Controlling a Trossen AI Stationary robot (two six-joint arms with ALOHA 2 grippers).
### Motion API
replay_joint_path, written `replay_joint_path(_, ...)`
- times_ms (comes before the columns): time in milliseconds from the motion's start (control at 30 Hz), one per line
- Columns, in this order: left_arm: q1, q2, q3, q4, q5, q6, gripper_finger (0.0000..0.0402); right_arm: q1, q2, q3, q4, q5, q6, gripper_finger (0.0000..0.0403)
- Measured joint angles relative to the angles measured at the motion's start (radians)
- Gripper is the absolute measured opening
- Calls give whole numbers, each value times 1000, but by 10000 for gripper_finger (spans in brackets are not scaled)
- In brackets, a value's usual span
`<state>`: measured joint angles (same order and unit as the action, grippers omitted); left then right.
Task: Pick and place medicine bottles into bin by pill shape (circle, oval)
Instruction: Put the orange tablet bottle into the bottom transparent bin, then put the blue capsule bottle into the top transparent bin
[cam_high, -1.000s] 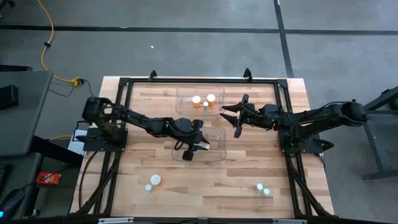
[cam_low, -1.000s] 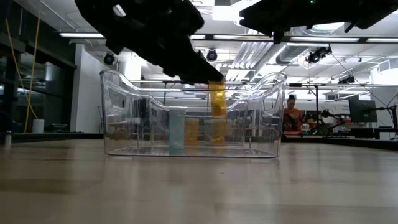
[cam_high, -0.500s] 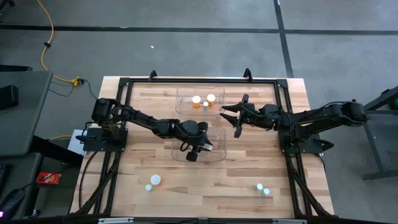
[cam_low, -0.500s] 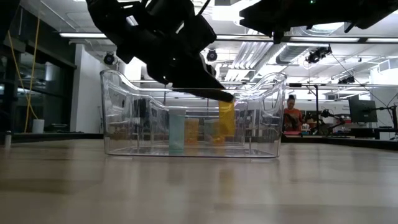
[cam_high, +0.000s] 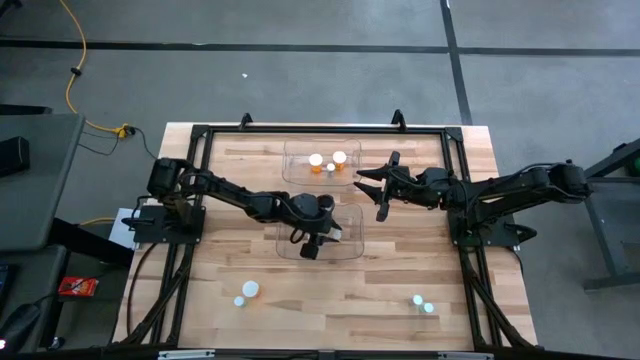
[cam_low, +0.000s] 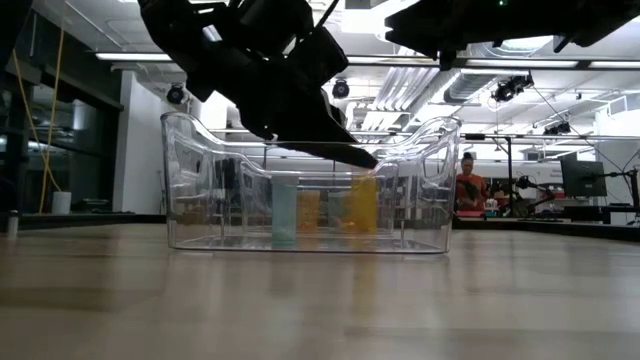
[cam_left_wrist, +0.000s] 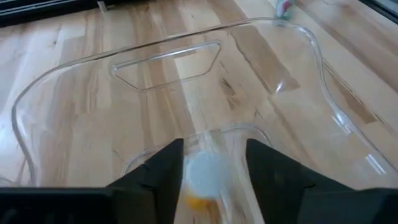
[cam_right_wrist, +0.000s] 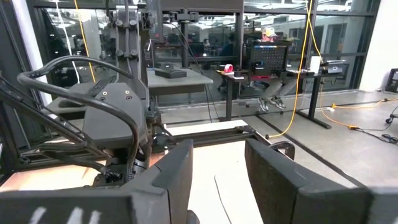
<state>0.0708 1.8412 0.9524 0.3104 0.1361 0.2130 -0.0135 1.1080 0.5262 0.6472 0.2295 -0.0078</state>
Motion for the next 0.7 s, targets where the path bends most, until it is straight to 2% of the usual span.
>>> replay_joint_path(167,-3,0,0,0,1,-4,202,0,0,0,0,0,0,138)
replay_joint_path(333,-3,-35,-1,-35,1,-13,218,0,0,0,0,0,0,138)
replay_joint_path(533,-2,-224,-4,-226,-39,-5,216,0,0,0,-3,0,0,138)
replay_joint_path(700,-6,-431,-82,-226,-94,-53,216,0,0,0,-11,0,0,138)
